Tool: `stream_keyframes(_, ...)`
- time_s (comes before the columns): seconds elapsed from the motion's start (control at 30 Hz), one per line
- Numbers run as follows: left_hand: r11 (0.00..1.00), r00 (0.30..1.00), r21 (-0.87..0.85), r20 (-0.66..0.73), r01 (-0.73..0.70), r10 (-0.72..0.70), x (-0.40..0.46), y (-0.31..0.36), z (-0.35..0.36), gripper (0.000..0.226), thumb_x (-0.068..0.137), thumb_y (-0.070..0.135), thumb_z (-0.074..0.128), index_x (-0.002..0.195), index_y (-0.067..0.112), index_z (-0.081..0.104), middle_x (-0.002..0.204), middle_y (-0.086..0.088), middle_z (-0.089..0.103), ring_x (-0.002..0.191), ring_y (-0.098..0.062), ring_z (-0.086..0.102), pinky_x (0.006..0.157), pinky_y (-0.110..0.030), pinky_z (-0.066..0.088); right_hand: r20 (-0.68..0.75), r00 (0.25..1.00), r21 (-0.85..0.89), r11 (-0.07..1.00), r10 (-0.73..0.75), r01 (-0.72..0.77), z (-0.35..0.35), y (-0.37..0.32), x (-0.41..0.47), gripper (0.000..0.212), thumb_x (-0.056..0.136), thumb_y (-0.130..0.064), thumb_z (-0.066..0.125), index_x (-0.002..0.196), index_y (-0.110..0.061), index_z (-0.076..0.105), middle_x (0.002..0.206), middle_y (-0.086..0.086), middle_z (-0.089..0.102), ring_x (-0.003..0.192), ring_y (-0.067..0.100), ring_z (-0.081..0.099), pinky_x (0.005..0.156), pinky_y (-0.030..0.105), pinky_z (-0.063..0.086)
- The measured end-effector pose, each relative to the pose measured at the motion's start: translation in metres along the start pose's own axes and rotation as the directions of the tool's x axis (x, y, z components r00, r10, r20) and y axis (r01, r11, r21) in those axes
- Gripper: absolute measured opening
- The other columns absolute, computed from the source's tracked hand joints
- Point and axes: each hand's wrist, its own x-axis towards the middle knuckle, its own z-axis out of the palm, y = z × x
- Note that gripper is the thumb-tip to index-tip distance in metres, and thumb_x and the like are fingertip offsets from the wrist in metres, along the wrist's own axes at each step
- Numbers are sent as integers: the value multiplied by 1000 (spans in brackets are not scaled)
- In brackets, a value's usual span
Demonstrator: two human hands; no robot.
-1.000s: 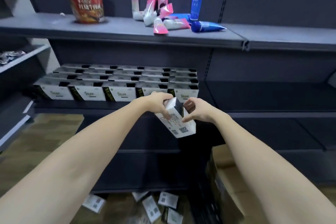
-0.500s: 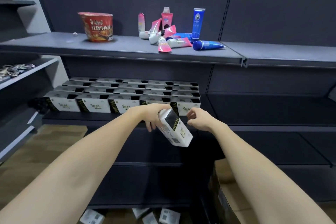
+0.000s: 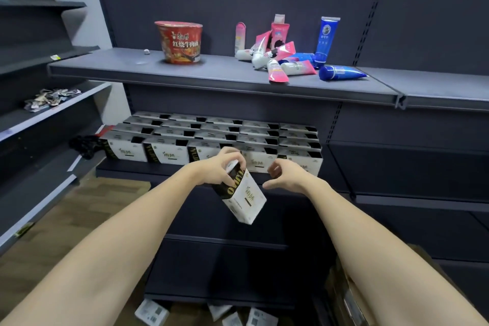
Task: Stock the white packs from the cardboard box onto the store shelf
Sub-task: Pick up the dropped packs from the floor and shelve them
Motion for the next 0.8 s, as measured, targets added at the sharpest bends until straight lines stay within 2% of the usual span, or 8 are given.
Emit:
stream_keyframes(0.1, 995, 1000, -100, -8, 17, -18, -14, -8, -21, 64, 77, 1, 73, 115, 46, 48, 145, 9, 31, 124, -26, 45, 74, -32, 54, 49, 998, -24, 999, -34, 36, 8, -30, 16, 67, 70, -41, 88, 126, -17, 57, 121, -2, 61, 109, 16, 58, 93, 29, 47)
stream_keyframes(0.23, 917, 1000, -397, -1, 22, -25, -30, -33, -45, 87, 74, -9, 71, 127, 54, 43, 137, -3, 52, 117, -28, 60, 87, -44, 54, 165, 986, -38, 999, -18, 24, 24, -71, 41, 84, 59, -45, 92, 130, -22, 53, 127, -7, 59, 116, 15, 57, 103, 37, 46)
stream_keyframes(0.3, 870, 999, -493, -37, 0, -21, -41, -48, -62, 92, 73, -18, 68, 131, 49, 43, 132, -8, 54, 117, -30, 61, 93, -50, 54, 255, 967, -58, 998, 0, 15, 35, -90, 54, 80, 55, -47, 91, 124, -29, 53, 123, -12, 62, 114, 15, 58, 104, 42, 45)
stream_keyframes(0.43, 810, 996, -587, -79, -7, -49, -64, -90, -98, 97, 68, -24, 69, 134, 43, 43, 136, -10, 49, 121, -32, 58, 98, -52, 52, 273, 961, -13, 998, -49, 55, 59, -132, 78, 61, 62, -35, 91, 112, -27, 56, 111, -9, 64, 103, 17, 62, 83, 33, 50)
stream_keyframes(0.57, 900, 977, -436, -177, 31, -119, -84, -138, -138, 89, 68, -8, 79, 135, 36, 41, 126, -4, 60, 119, -25, 58, 98, -44, 51, 163, 982, -34, 994, -94, 100, 86, -181, 105, 64, 57, -35, 94, 107, -25, 56, 106, -7, 63, 98, 17, 60, 83, 35, 51)
stream_keyframes(0.67, 953, 934, -264, -276, 152, -225, -100, -175, -168, 84, 72, 10, 86, 140, 27, 39, 129, 0, 57, 118, -21, 57, 96, -33, 47, 90, 988, -68, 988, -129, 136, 109, -217, 128, 67, 57, -33, 93, 111, -23, 54, 104, -6, 63, 95, 16, 60, 79, 33, 50)
stream_keyframes(0.73, 956, 904, -162, -319, 245, -285, -113, -206, -187, 84, 73, 21, 87, 142, 21, 39, 133, 2, 54, 119, -18, 55, 100, -33, 45, 55, 986, -85, 984, -155, 159, 126, -240, 143, 71, 60, -32, 92, 118, -19, 52, 107, -4, 61, 96, 18, 59, 71, 30, 45)
stream_keyframes(0.8, 941, 867, -109, -368, 320, -337, -124, -238, -203, 76, 74, 25, 86, 138, 19, 45, 130, 1, 57, 117, -19, 56, 97, -35, 49, 36, 986, -118, 979, -164, 167, 144, -261, 158, 82, 65, -32, 90, 133, -15, 47, 119, 1, 59, 105, 23, 57, 77, 31, 44)
